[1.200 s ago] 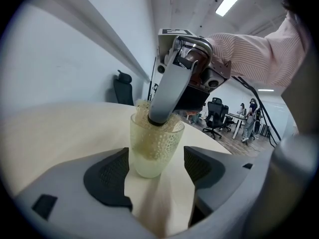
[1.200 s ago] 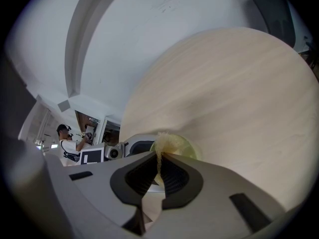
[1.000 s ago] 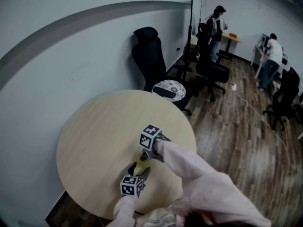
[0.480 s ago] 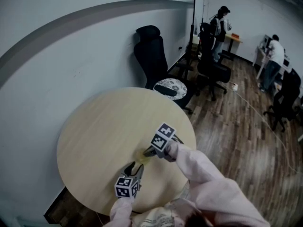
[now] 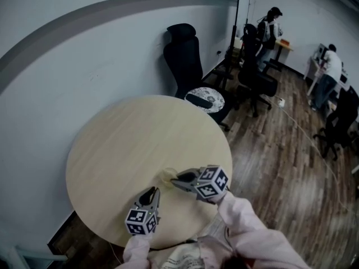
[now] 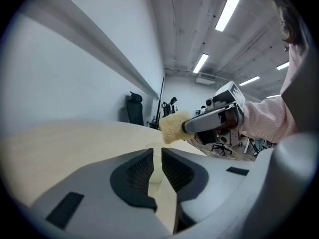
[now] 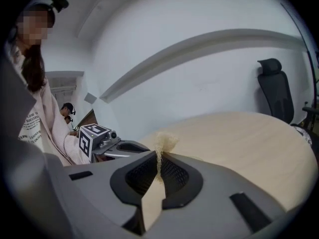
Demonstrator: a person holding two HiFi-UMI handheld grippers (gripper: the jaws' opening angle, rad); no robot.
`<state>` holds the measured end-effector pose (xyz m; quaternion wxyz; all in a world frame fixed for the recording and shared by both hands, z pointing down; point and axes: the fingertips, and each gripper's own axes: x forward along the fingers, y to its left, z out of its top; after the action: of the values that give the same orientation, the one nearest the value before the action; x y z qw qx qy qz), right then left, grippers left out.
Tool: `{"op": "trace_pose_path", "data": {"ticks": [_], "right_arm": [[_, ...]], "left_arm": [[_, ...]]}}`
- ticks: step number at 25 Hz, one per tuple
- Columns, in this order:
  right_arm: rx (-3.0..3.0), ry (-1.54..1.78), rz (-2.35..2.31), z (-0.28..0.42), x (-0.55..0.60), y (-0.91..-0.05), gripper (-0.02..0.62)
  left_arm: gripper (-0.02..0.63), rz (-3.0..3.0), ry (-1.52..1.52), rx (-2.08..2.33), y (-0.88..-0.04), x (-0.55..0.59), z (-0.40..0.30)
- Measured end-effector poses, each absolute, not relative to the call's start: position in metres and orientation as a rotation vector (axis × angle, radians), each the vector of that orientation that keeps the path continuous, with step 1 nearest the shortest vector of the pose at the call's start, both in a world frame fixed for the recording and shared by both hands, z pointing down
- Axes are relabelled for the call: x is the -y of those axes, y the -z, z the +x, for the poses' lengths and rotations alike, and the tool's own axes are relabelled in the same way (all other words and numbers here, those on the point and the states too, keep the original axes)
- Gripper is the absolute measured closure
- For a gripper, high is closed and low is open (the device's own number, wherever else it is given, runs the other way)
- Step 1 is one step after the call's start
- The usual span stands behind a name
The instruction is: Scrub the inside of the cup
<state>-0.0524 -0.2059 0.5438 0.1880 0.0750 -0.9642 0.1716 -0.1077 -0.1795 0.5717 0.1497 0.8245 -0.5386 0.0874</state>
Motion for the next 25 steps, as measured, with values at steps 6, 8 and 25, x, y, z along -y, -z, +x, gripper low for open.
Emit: {"op": "trace_pose_path", "data": {"ticks": [6,8,25], "right_arm": [[2.891,-0.410,0.327,-0.040,0.193,-0.528,0.568],[2.922,-0.384,0.364,-0.034,0.192,-0.524,0.566],[3.104,-0.381,0.687,0.022,0.191,-0.486,0.568]], "left_arm": [[0.574,2.362,-0.217,1.580,-0.560,0.168,-0.110],[0.583,2.362,-0.213,1.590,-0.556,0.165,-0.110],[0.604,2.351,-0.117,1.718,-0.520,0.143,-0.129]]}}
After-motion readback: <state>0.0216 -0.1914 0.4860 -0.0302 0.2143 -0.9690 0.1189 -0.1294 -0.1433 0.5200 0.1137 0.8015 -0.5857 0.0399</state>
